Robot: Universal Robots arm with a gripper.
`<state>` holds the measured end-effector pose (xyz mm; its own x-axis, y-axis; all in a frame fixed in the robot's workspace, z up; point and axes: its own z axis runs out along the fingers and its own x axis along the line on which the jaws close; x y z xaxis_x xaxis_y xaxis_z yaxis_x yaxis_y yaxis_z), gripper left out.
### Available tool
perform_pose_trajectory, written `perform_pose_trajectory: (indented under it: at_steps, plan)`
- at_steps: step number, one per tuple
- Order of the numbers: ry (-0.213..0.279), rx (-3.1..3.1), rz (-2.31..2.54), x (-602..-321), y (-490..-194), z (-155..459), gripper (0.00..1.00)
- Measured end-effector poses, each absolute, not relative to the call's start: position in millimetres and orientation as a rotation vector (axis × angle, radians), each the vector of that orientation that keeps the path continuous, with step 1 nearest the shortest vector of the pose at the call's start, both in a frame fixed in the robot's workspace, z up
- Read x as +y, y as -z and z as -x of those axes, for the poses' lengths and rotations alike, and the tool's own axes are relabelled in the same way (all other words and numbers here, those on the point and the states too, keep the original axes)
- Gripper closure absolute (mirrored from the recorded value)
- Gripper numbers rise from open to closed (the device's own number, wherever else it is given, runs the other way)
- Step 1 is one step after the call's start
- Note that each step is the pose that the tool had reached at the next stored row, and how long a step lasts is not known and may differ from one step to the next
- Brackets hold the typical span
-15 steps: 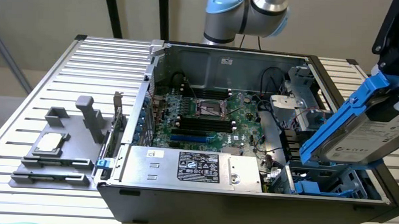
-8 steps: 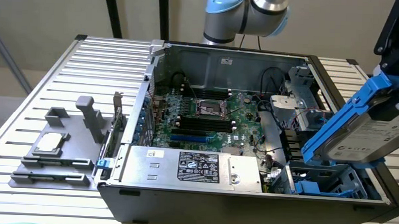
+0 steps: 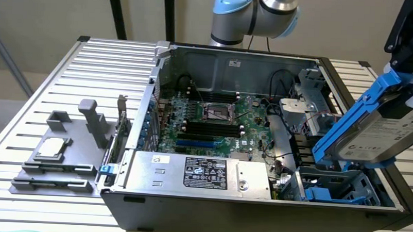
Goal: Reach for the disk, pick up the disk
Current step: 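Pick up the disk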
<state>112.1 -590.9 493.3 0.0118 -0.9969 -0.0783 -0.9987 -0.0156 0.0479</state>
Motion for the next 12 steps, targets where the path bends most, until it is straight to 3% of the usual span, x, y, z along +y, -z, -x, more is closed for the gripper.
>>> perform_pose_trajectory:
  at_steps: [12]
  plan:
    - [-0.13,2.185,2.216,-588.8,-491.1,-112.8,0.67]
